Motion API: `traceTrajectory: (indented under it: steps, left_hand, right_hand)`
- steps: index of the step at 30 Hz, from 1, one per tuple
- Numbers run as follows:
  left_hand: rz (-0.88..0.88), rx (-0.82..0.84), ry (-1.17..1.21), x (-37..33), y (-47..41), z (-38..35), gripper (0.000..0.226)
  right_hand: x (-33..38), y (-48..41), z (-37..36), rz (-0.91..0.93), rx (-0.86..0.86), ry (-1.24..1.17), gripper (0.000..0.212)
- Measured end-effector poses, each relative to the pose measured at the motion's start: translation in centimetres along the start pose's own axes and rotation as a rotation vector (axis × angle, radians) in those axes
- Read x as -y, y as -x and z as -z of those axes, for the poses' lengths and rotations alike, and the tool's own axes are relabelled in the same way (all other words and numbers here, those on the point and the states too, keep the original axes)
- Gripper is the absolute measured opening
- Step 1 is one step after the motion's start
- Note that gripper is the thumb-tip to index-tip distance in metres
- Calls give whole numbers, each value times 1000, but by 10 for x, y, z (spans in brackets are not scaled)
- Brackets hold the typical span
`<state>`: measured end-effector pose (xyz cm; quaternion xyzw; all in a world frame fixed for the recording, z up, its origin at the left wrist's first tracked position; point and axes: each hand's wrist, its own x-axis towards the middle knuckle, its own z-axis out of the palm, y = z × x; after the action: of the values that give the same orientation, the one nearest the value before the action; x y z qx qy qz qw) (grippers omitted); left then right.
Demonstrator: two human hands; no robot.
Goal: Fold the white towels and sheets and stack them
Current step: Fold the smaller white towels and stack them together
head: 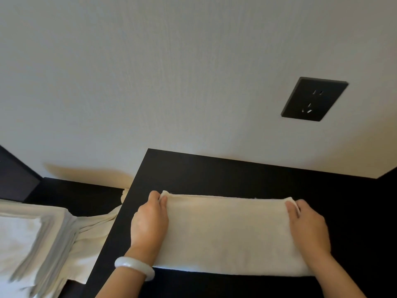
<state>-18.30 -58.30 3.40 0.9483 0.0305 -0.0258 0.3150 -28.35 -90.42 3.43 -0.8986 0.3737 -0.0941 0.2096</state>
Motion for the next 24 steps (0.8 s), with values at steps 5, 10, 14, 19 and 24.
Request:
traceTrajectory:
  steps: [5,10,14,19,24]
  left_hand:
    - [6,-33,-151,-3,0,-3,23]
    - [-7,-11,-206,-2,-6,-1,25]
    - [29,21,-263,-12,-7,7,23]
    - [-677,-254,-256,-51,30,-21,22]
    - [-729,132,-468,-42,57,-46,52]
  right_hand:
    - [2,0,-12,-37,-74,193,26]
    - [-2,3,-8,-11,-75,302,35]
    - [8,12,1,40,-152,374,31]
    - [59,59,-15,593,-193,170,37]
    - [69,80,-49,727,356,204,59]
